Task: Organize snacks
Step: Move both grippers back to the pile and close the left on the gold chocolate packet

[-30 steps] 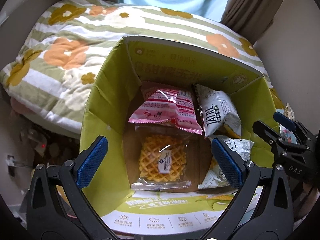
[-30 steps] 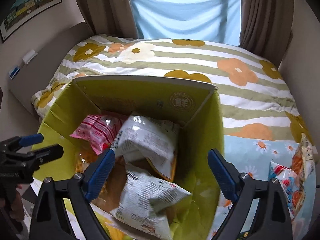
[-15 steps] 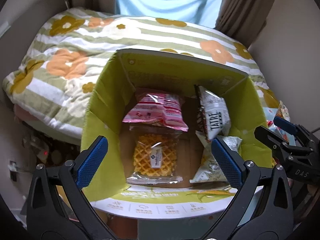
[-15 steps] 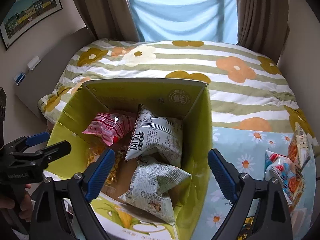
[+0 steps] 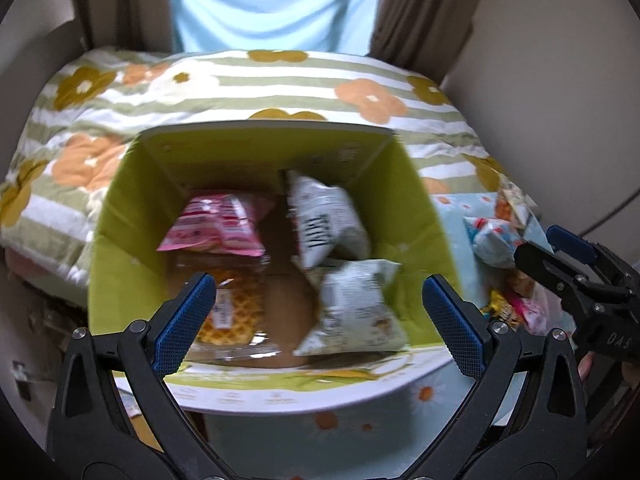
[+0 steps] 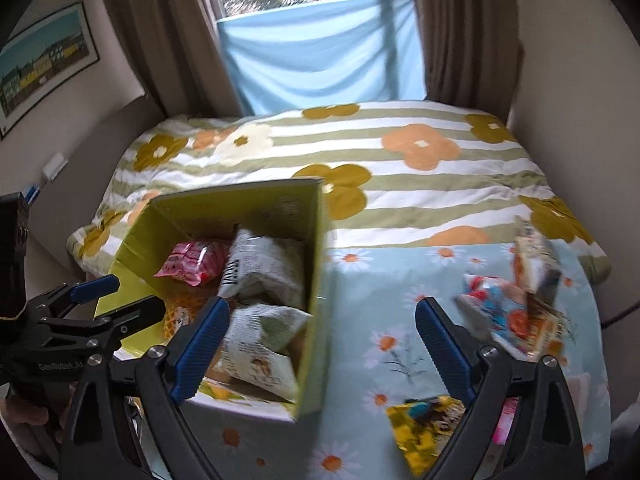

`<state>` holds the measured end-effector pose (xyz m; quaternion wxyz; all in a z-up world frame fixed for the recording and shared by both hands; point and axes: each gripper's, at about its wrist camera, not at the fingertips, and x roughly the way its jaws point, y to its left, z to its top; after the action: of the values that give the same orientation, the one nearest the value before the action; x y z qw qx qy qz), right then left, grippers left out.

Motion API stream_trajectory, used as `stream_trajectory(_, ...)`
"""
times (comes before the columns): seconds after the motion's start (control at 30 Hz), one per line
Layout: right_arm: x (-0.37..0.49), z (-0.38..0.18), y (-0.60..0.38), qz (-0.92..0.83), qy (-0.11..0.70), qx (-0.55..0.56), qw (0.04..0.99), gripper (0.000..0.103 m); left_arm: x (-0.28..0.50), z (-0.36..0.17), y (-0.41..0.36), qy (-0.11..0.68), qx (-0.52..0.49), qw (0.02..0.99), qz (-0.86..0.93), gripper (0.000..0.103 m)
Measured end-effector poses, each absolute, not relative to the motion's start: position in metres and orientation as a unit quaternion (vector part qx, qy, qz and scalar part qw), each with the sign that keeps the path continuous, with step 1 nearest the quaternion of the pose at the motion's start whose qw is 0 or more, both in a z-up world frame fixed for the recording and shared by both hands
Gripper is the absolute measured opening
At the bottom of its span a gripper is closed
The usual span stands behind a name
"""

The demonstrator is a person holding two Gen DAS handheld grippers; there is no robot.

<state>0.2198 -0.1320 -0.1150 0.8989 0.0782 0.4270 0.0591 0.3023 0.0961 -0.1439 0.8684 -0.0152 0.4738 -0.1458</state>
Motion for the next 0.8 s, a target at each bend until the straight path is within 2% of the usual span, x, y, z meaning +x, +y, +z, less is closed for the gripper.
stream_trajectory(0.4, 0.155, -0.105, -0.252, 0.029, 0.414, 0.097, 0.905, 0.093, 0.245, -0.130, -0.023, 0.459, 0.010, 0.871, -0.175, 0.102)
stream_trajectory(0.8, 0.113, -0.134, -0.359, 0.006, 0.435, 0.099, 0.895, 0.093, 0.216, -0.166, -0.135, 0.478, 0.067, 0.855, -0.187, 0.102)
